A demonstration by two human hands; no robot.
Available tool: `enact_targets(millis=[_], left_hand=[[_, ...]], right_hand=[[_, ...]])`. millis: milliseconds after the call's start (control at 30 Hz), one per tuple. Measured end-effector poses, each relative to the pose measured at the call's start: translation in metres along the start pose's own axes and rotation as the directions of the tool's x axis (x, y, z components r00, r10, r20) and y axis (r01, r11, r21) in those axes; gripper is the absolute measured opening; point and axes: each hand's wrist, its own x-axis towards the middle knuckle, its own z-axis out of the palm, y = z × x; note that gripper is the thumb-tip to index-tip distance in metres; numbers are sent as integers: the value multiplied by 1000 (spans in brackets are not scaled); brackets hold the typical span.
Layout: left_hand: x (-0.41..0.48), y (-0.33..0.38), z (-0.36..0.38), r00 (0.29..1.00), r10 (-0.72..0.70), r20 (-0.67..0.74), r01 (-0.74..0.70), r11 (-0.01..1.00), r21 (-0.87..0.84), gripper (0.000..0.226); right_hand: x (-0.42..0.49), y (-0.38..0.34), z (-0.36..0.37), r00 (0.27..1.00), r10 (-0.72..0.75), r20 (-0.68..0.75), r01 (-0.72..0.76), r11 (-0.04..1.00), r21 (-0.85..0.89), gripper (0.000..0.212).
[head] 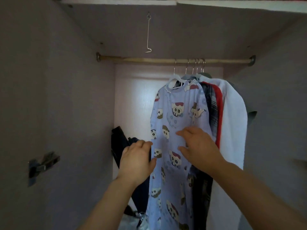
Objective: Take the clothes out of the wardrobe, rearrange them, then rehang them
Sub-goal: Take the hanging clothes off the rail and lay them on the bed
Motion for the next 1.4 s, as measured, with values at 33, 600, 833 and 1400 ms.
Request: enact_targets(millis=[33, 600, 833, 1400], left_hand=[[16, -1, 4, 1000, -5, -14, 5, 1000, 3, 52], [213, 3, 52, 978, 8, -206, -9, 1000, -7, 51], [263, -10, 70, 974, 34, -222, -46, 998, -48, 53], [314, -34, 89, 942, 68, -330, -129, 977, -168, 53]], right_hand=[[17, 9, 3, 1000, -25, -9, 25, 1000, -3, 48], [205, 113, 37, 995, -12, -99, -1, 992, -129, 45], [241, 156, 64, 975, 74, -211, -139, 941, -308, 48], [274, 175, 63, 962, 7, -271, -156, 832, -532, 67]])
